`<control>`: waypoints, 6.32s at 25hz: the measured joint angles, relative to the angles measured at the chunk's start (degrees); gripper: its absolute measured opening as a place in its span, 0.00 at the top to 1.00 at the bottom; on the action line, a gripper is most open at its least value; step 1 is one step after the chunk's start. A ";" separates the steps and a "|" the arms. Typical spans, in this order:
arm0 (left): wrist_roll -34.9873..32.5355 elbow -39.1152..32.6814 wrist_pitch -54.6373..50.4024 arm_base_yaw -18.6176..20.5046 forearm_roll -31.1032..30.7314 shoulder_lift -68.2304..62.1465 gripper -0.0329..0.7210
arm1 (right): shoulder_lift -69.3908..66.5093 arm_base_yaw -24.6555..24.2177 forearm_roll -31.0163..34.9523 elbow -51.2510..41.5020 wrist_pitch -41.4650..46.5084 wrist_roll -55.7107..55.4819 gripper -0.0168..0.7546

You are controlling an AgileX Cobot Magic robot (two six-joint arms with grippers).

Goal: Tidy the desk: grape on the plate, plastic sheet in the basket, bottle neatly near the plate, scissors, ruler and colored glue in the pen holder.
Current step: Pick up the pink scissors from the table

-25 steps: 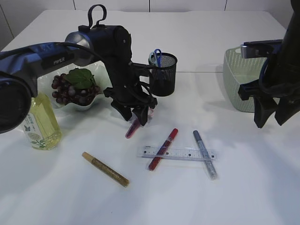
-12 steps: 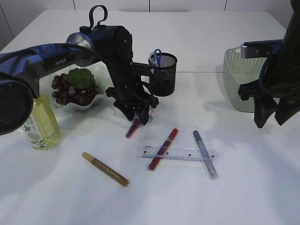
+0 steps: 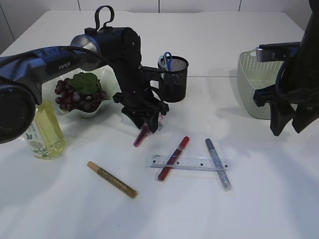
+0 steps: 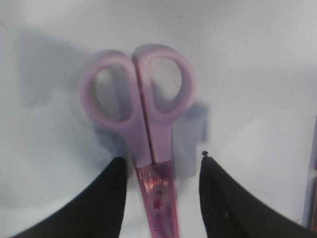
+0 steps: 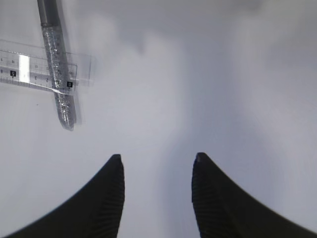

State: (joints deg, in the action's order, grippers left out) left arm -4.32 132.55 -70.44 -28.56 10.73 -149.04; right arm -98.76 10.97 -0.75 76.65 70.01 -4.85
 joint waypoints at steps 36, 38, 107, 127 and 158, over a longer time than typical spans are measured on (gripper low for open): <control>-0.57 0.35 0.66 -1.06 0.28 -1.34 0.64 | 0.00 0.00 1.62 0.00 0.00 0.00 0.51; -0.64 0.09 0.77 -1.06 0.40 -1.22 0.64 | 0.00 0.00 1.62 0.00 0.00 0.00 0.51; -4.34 -1.31 0.86 -1.10 -0.21 0.01 0.48 | 0.00 0.00 2.73 0.00 0.00 0.00 0.51; -5.06 -3.90 0.86 -1.10 -0.78 1.06 0.66 | 0.00 0.00 3.07 0.00 0.00 0.00 0.51; -0.64 -4.53 0.78 -1.10 0.31 1.85 0.77 | 0.00 0.00 5.78 0.00 0.00 0.00 0.50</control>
State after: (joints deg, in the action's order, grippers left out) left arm -4.96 128.02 -69.66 -29.66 11.04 -147.18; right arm -98.76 10.97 5.03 76.65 70.01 -4.85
